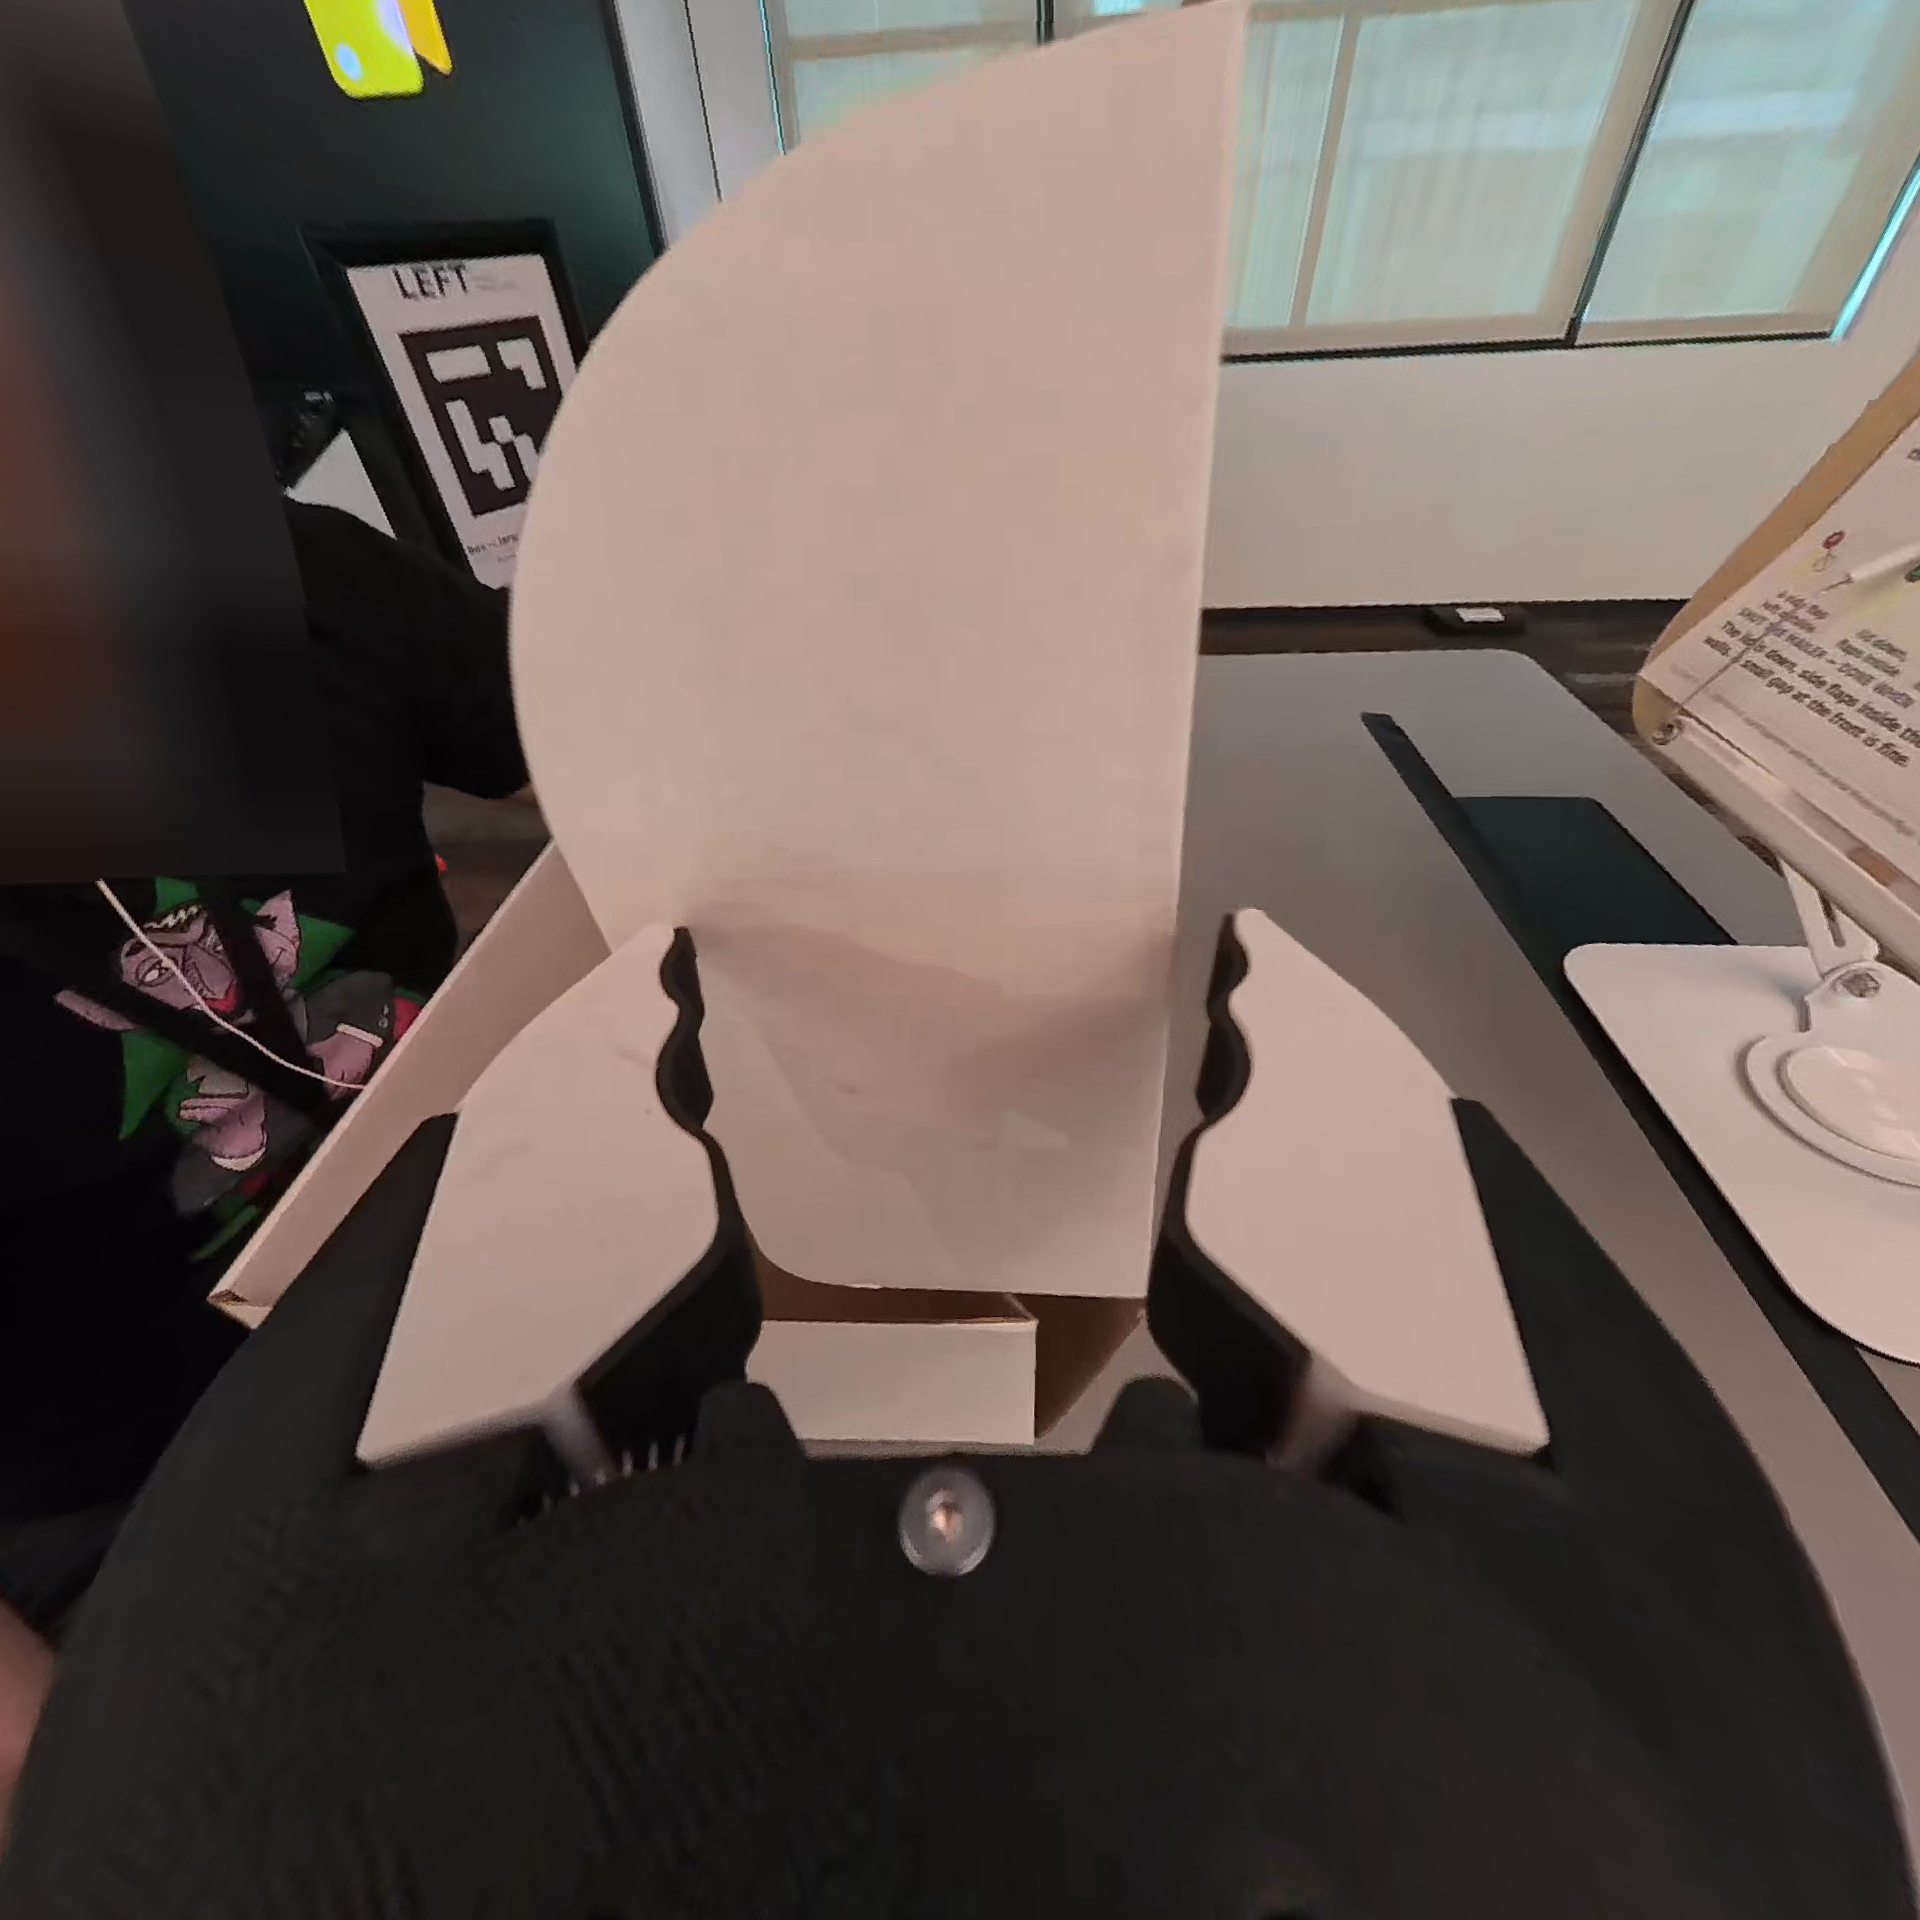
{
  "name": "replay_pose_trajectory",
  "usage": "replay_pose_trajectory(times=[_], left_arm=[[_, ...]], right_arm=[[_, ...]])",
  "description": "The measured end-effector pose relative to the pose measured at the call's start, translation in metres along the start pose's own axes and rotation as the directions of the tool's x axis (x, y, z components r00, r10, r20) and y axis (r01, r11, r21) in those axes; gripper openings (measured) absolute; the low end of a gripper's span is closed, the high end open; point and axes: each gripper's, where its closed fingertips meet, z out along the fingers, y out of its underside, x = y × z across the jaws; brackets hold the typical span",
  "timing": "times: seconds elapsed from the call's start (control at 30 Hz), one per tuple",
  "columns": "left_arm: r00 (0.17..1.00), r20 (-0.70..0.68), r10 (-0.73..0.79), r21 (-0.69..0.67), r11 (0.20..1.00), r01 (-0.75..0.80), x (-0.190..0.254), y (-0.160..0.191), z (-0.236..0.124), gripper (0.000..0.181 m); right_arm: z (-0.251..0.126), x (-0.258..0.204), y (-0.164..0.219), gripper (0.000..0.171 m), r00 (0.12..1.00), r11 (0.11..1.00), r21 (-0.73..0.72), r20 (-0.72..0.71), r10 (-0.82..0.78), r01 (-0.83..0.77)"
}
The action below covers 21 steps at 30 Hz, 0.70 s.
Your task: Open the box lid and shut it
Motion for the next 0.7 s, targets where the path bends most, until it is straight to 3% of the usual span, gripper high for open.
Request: replay_pose_trajectory(times=[0.27, 0.47, 0.57, 0.63, 0.7], left_arm=[[0.998, -0.057, -0.032, 0.077, 0.996, 0.036, -0.002, 0.000, -0.003, 0.098], [0.993, -0.092, -0.069, 0.104, 0.991, 0.078, -0.006, 0.005, -0.005, 0.092], [0.993, -0.098, -0.067, 0.097, 0.992, 0.076, -0.006, 0.008, -0.004, 0.092], [0.992, -0.104, -0.068, 0.103, 0.992, 0.079, -0.006, 0.008, -0.004, 0.092], [0.991, -0.113, -0.076, 0.109, 0.990, 0.089, -0.007, 0.009, -0.004, 0.092]], right_arm=[[-0.010, 0.004, -0.002, 0.105, 0.986, 0.999, -0.032, -0.159, -0.040, 0.035], [-0.027, 0.016, 0.016, 0.105, 0.975, 0.995, 0.006, -0.201, 0.096, -0.097], [-0.039, 0.017, 0.013, 0.106, 0.959, 0.997, -0.003, -0.273, 0.070, -0.073], [-0.057, 0.017, -0.002, 0.108, 0.930, 0.999, 0.030, -0.366, 0.036, -0.026], [-0.088, 0.024, -0.028, 0.107, 0.825, 0.996, 0.075, -0.565, -0.002, 0.054]])
